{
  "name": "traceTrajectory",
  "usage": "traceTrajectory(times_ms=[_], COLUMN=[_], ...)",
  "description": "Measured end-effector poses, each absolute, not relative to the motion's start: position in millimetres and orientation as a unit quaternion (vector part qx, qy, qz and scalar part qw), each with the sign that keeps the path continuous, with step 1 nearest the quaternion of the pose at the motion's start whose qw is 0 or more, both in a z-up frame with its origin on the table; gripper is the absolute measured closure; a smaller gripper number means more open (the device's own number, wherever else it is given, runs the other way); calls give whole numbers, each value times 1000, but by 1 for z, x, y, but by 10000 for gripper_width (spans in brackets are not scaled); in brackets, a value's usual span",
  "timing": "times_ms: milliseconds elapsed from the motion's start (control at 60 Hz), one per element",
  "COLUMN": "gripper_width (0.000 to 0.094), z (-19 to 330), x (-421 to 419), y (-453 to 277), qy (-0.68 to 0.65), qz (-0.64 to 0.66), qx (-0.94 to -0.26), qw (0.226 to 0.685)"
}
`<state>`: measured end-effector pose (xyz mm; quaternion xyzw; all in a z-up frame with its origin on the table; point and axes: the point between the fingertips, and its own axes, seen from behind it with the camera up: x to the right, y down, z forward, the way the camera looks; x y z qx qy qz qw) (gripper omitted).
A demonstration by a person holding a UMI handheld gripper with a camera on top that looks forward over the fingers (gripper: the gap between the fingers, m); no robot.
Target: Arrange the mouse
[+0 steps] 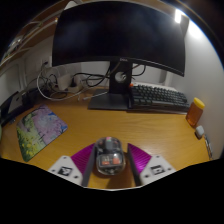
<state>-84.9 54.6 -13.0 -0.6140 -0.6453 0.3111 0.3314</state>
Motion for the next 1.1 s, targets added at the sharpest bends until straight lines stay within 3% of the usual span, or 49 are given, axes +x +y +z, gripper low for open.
traceTrajectory(times_ms=[33,300,383,517,633,750,867,1100], gripper_width=[438,593,603,604,604,605,604,575], z=[-13,-13,-2,51,100,125,111,19], x=[-85,-86,-87,-96,-109,-119,-124,-131], y=[53,55,55,38,-8,-79,-154,-239], qy=[-645,-646,-635,-613,-604,-610,-628,-675], qz=[311,283,279,300,336,371,385,350], qx=[-615,-624,-637,-650,-648,-631,-614,-593], qw=[330,336,336,335,321,302,282,266])
